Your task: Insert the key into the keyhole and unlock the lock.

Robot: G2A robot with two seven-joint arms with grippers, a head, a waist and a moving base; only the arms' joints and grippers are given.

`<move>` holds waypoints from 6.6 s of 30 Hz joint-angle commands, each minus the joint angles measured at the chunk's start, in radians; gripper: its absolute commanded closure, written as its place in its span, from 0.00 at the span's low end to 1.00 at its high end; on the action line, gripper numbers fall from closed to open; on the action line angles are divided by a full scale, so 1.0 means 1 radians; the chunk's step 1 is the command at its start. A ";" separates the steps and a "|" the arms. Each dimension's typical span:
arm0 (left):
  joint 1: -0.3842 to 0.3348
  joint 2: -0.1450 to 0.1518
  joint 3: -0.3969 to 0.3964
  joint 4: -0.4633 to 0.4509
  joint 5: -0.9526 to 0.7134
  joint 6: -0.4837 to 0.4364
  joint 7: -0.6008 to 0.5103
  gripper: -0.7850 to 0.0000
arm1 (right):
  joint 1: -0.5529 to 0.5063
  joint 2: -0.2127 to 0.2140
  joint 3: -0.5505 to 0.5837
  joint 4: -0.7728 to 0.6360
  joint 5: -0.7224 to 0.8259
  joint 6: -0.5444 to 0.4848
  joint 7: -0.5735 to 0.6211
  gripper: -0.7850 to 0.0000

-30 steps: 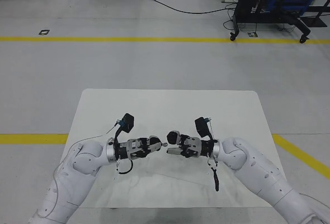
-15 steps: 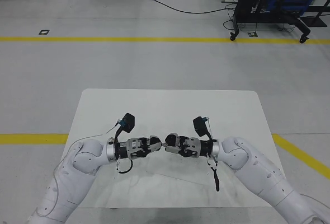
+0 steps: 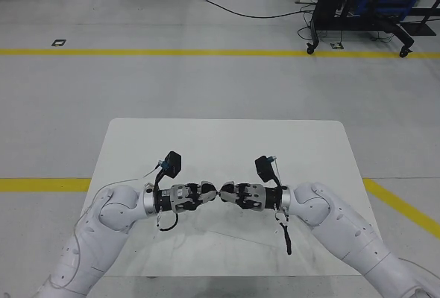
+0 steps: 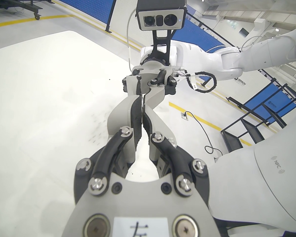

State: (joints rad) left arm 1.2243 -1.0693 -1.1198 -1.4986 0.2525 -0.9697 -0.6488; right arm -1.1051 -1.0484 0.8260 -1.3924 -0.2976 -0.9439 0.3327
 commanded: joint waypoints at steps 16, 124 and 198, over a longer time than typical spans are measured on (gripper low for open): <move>0.002 -0.001 -0.001 -0.001 0.012 0.011 0.035 0.00 | -0.092 0.031 0.154 0.009 -0.046 -0.058 -0.100 1.00; 0.204 0.074 -0.321 -0.222 0.563 0.473 0.087 1.00 | -0.092 0.031 0.154 0.009 -0.046 -0.058 -0.100 1.00; -0.260 -0.050 0.065 0.259 -0.731 1.000 -0.193 1.00 | -0.293 -0.041 0.012 -0.392 0.568 0.603 -0.176 1.00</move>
State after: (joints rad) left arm 0.9647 -1.1196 -1.0551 -1.2396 -0.4782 0.0299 -0.8422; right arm -1.3977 -1.0892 0.8378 -1.7845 0.2704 -0.3407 0.1565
